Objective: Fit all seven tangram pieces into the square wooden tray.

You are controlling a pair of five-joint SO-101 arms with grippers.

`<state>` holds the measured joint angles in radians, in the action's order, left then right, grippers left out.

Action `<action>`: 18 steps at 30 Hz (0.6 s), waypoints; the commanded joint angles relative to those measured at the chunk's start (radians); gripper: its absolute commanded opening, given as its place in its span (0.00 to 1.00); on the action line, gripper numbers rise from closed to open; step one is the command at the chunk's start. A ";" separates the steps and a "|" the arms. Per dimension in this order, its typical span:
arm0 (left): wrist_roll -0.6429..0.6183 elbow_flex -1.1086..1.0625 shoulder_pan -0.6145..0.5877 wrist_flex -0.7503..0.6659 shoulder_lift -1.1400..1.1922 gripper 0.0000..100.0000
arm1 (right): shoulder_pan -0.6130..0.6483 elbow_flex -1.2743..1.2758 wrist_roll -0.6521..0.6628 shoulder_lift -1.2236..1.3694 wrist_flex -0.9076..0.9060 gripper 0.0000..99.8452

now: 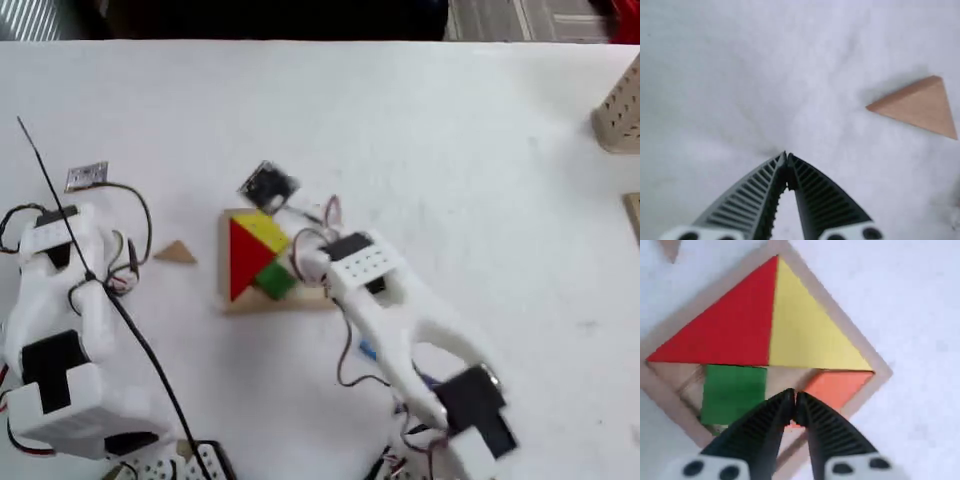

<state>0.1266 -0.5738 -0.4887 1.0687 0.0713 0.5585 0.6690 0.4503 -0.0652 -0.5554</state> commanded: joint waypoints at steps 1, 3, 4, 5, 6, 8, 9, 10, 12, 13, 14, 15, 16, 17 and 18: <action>-0.002 0.018 0.012 -0.031 -0.004 0.02 | -0.113 -0.029 -0.158 -0.294 -0.209 0.02; -0.002 0.018 0.012 -0.032 -0.004 0.02 | -0.151 -0.023 -0.201 -0.394 -0.351 0.02; -0.002 0.020 0.012 -0.034 -0.004 0.02 | -0.171 -0.006 -0.206 -0.435 -0.406 0.02; -0.002 0.020 0.012 -0.034 -0.004 0.02 | -0.188 0.020 -0.207 -0.470 -0.446 0.02; -0.002 0.020 0.012 -0.034 -0.004 0.02 | -0.203 0.055 -0.207 -0.496 -0.472 0.02; 0.009 0.021 0.012 -0.029 -0.004 0.02 | -0.232 0.158 -0.203 -0.526 -0.479 0.02; 0.035 0.023 0.012 -0.028 -0.004 0.02 | -0.245 0.210 -0.203 -0.529 -0.469 0.02; 0.060 0.023 0.015 -0.026 -0.005 0.02 | -0.251 0.255 -0.203 -0.529 -0.452 0.02; 0.097 0.025 0.024 -0.005 -0.005 0.04 | -0.252 0.325 -0.203 -0.535 -0.421 0.02; 0.110 0.025 0.031 0.003 -0.005 0.06 | -0.252 0.342 -0.203 -0.539 -0.415 0.02; 0.118 0.025 0.036 0.008 -0.005 0.09 | -0.254 0.344 -0.203 -0.539 -0.415 0.02; 0.126 0.023 0.038 0.011 -0.005 0.11 | -0.257 0.344 -0.203 -0.539 -0.412 0.02; 0.132 0.025 0.038 0.020 -0.005 0.13 | -0.271 0.344 -0.203 -0.539 -0.409 0.02; 0.133 0.026 0.038 0.028 -0.005 0.15 | -0.288 0.344 -0.203 -0.539 -0.394 0.02; 0.130 0.028 0.039 0.031 -0.005 0.16 | -0.305 0.348 -0.203 -0.539 -0.371 0.02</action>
<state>0.2386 -0.5738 -0.4641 1.0764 0.0713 0.3115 1.0111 0.2601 -0.5731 -0.9820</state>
